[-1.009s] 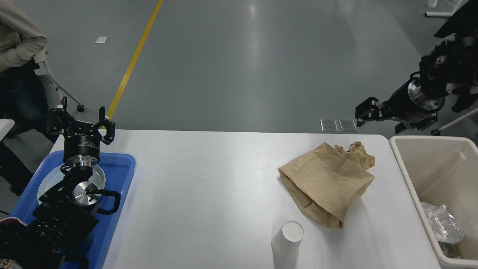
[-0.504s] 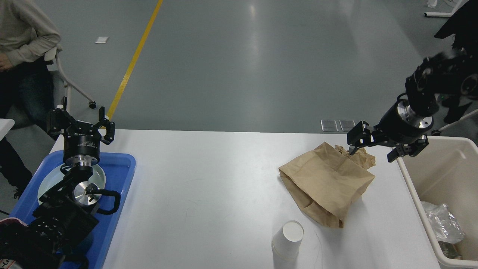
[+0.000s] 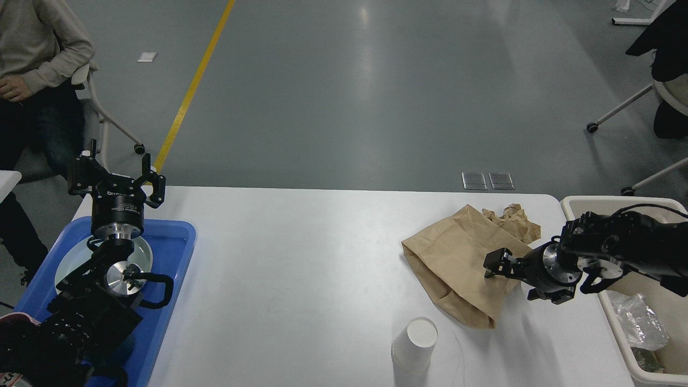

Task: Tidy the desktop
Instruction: 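Reach the right gripper to the brown paper bag and grasp it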

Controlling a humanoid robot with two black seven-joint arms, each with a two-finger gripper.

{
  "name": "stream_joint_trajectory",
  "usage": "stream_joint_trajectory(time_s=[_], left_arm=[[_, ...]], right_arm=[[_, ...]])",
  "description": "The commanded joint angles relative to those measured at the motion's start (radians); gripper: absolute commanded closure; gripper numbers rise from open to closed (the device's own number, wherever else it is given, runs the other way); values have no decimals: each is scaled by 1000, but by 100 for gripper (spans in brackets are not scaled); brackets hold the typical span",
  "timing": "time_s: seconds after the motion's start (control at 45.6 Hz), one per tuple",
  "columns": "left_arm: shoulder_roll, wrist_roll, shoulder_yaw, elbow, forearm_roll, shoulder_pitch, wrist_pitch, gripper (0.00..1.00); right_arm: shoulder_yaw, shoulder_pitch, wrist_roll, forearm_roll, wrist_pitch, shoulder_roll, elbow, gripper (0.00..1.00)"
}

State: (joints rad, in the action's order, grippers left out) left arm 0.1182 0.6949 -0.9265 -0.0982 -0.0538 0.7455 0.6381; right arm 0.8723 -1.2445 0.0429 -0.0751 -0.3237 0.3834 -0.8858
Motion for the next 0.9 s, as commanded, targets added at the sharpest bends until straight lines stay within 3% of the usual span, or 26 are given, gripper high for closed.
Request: stream_joint_trajectory(time_s=[0.0,0.11,0.219,0.263,0.307,0.373,0.395,0.877], left_arm=[[0,0,0,0,0,0,0,4],[0,0,0,0,0,0,0,4],[0,0,0,0,0,0,0,4],[0,0,0,0,0,0,0,4],[0,0,0,0,0,0,0,4],[0,0,0,0,0,0,0,4],[1,0,0,0,0,0,0,4],[0,0,0,0,0,0,0,4]], right_arm=[[-10,22,0,3,9,-8,10,2],[-12,20,-1,5,12,-8,7,24],[-59,17,-1,40,3,3,-2,26],[-75,14,-1,61,-6,11,-7,32],[-76,8,-1,74,-9,22,-21,46],[-70,-4,0,74,-26,40,-59,92],[-70,-9,0,74,-37,46,-68,100],[-90,-99,-1,74,-81,124,-148,100]])
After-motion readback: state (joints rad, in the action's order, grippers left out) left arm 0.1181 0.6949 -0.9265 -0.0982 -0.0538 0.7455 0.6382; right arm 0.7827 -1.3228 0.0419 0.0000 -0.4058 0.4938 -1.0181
